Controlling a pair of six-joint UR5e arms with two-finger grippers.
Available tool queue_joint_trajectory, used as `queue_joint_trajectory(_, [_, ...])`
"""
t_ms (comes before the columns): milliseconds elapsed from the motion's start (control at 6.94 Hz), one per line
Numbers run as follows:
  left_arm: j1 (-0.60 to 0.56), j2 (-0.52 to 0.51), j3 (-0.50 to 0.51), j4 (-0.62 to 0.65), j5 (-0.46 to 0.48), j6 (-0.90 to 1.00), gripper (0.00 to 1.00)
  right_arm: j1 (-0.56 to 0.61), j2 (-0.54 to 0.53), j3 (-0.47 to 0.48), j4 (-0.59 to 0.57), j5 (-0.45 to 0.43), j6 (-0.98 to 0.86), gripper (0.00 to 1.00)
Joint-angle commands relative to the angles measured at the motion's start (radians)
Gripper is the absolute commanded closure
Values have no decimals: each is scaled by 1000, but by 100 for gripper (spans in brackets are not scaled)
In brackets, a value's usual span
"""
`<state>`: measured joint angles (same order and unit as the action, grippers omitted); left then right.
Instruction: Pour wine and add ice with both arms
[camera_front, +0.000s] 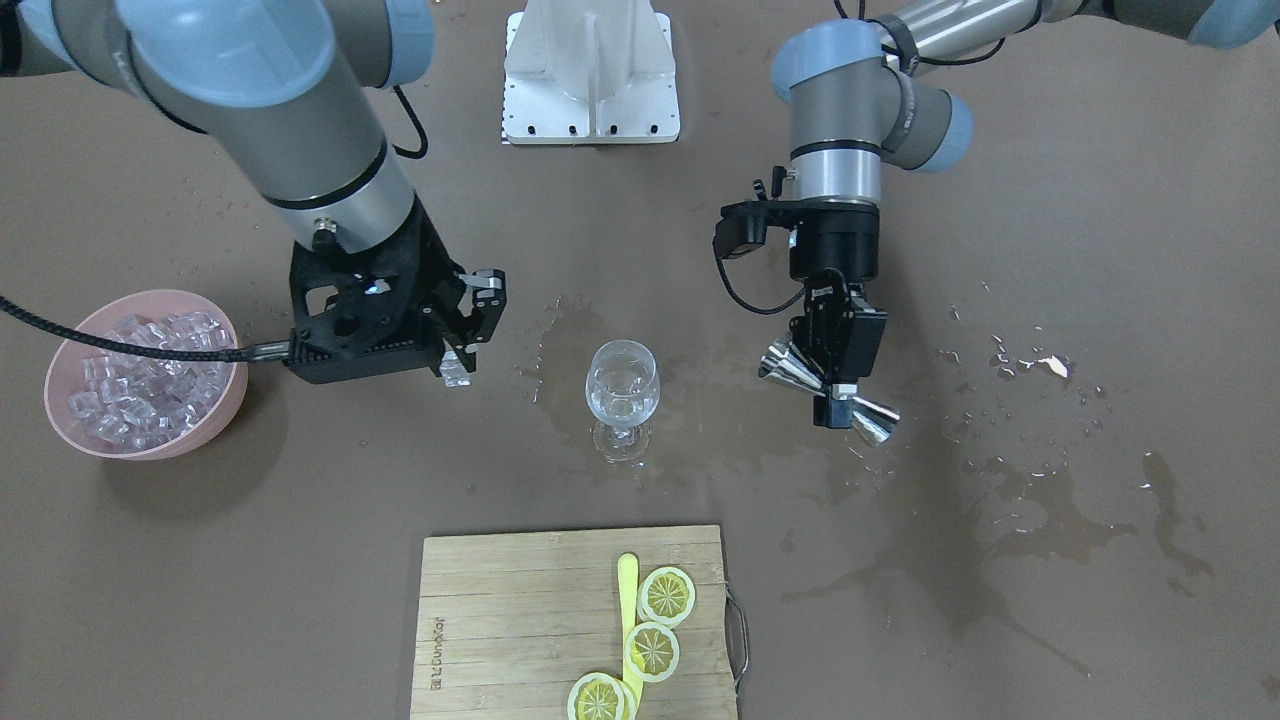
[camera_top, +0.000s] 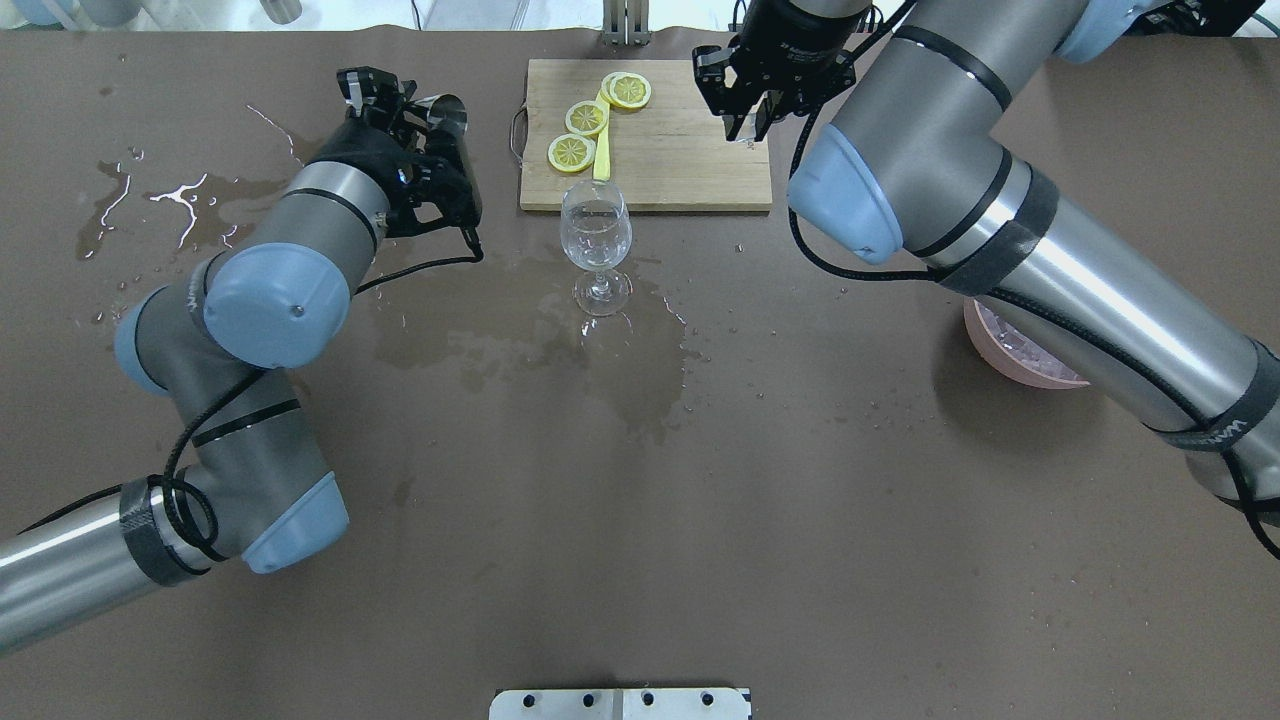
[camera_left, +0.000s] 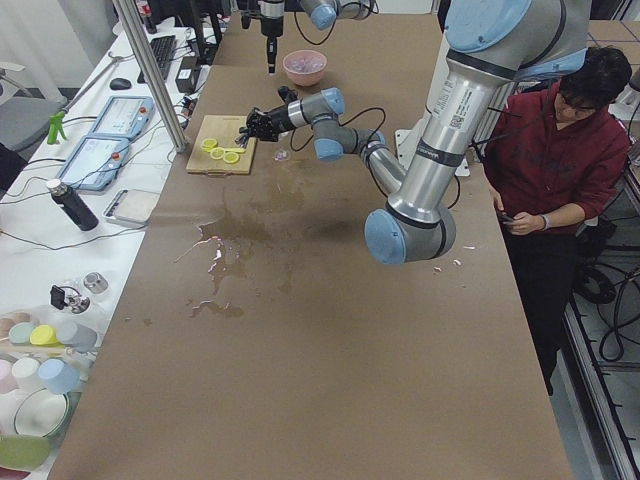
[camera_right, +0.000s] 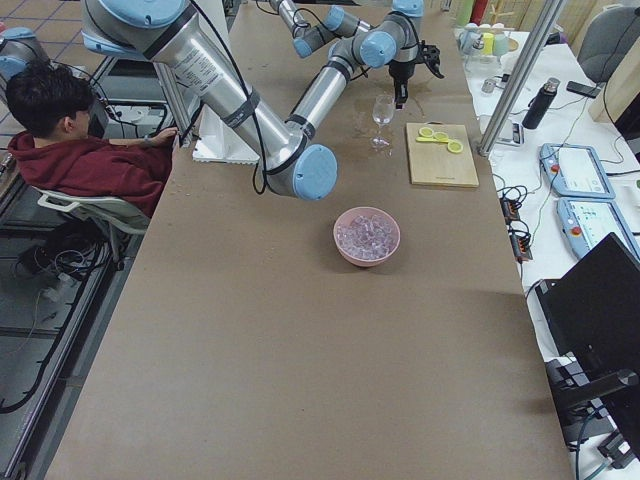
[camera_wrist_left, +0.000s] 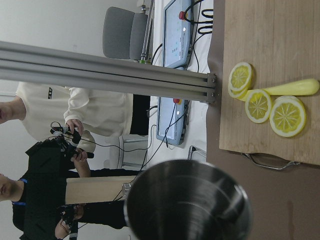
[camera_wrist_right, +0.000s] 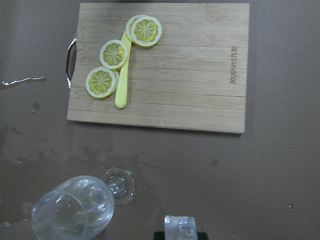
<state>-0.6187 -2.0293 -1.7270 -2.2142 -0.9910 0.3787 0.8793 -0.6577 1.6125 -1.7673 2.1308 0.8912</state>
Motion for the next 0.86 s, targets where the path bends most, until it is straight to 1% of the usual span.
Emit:
queue_joint_trajectory(0, [-79, 96, -28, -56, -140, -165, 100, -80, 93, -71, -4, -41, 99, 93])
queue_joint_trajectory(144, [-114, 128, -28, -70, -199, -229, 100, -107, 108, -82, -4, -51, 126, 93])
queue_joint_trajectory(432, [-157, 205, -17, -162, -282, -355, 100, -118, 121, -101, -3, -60, 127, 93])
queue_joint_trajectory(577, [-186, 237, -13, -173, -335, -465, 100, -120, 137, -130, -4, -61, 127, 93])
queue_joint_trajectory(721, [-225, 245, 3, -176, -409, -544, 100, -119, 162, -161, -1, -61, 127, 93])
